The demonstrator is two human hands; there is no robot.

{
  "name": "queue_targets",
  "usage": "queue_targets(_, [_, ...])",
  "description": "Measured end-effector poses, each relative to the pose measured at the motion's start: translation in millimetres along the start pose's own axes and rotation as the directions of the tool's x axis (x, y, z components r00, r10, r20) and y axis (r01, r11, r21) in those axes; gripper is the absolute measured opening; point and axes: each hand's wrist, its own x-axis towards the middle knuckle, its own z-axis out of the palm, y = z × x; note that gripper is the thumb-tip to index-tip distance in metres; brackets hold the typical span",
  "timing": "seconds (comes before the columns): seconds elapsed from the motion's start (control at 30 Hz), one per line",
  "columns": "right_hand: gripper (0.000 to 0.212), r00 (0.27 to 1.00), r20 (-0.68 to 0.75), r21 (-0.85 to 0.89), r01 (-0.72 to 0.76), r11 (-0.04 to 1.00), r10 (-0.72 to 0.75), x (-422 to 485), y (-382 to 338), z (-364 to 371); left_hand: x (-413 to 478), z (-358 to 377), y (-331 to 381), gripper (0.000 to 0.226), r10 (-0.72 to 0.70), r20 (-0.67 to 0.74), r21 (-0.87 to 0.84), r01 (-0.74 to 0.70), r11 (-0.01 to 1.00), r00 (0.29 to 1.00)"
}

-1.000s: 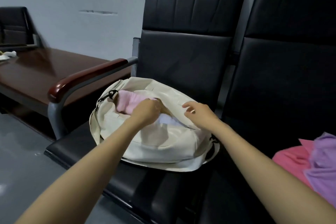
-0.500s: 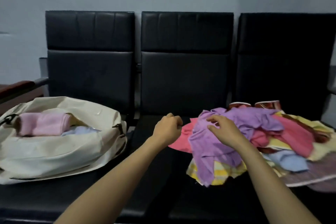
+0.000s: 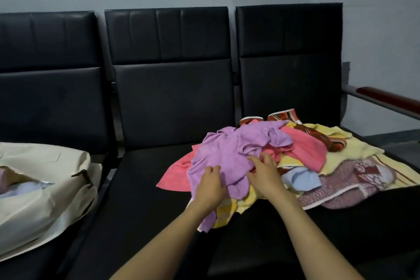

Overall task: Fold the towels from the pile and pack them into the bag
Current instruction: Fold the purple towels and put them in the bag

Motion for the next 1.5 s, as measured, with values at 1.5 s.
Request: queue_targets(1.5, [0.027,0.89,0.31,0.363,0.213,0.907,-0.333,-12,-133,72,-69,-97,-135,0.062,0.109,0.207,-0.139,-0.081,0.987,0.972])
